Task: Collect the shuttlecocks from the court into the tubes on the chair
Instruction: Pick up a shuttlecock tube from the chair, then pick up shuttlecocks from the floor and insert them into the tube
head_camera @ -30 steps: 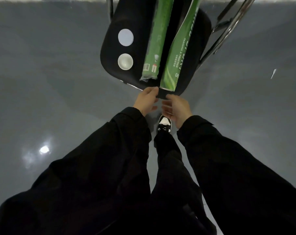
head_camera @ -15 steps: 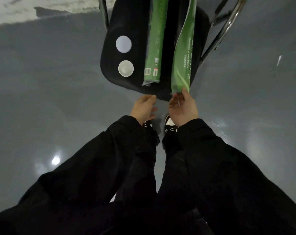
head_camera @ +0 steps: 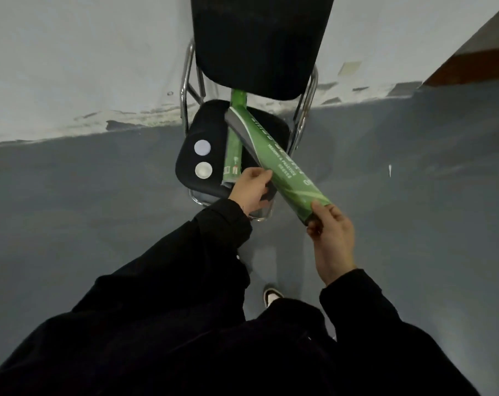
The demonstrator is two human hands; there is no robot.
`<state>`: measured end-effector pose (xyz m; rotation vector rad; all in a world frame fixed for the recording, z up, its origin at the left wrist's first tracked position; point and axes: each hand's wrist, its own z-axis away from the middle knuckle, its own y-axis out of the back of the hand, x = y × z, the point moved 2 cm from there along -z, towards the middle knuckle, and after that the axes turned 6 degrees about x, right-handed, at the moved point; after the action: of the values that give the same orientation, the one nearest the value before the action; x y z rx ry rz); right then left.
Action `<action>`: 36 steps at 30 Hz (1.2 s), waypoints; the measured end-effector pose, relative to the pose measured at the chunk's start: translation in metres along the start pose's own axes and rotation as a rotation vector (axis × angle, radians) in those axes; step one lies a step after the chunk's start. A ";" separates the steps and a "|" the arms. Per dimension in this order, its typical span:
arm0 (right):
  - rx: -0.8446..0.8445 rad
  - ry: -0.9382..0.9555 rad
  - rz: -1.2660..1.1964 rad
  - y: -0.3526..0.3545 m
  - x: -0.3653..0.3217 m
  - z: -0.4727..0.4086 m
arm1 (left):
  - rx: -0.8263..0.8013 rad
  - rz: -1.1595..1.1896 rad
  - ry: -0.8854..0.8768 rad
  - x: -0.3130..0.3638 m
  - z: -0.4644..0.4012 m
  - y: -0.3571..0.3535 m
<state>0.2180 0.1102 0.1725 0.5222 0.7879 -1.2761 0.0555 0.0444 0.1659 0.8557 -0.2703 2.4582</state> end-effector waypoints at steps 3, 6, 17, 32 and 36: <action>-0.237 0.122 0.137 0.006 -0.012 0.031 | 0.138 0.172 -0.035 -0.031 0.042 0.008; -0.400 0.235 0.282 0.008 -0.016 0.068 | 0.141 0.419 0.046 -0.069 0.093 0.023; -1.066 0.222 0.822 0.025 0.109 0.255 | 0.534 1.051 -0.129 -0.272 0.268 0.142; -1.965 0.335 1.216 0.197 0.377 0.581 | 0.922 1.937 -0.320 -0.653 0.601 0.218; -2.363 0.501 1.250 0.270 0.434 0.668 | 1.001 2.090 -0.497 -0.749 0.672 0.209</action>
<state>0.6714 -0.5938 0.2472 -0.6753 1.3831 1.2786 0.7932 -0.6693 0.2189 2.5273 0.0732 4.2584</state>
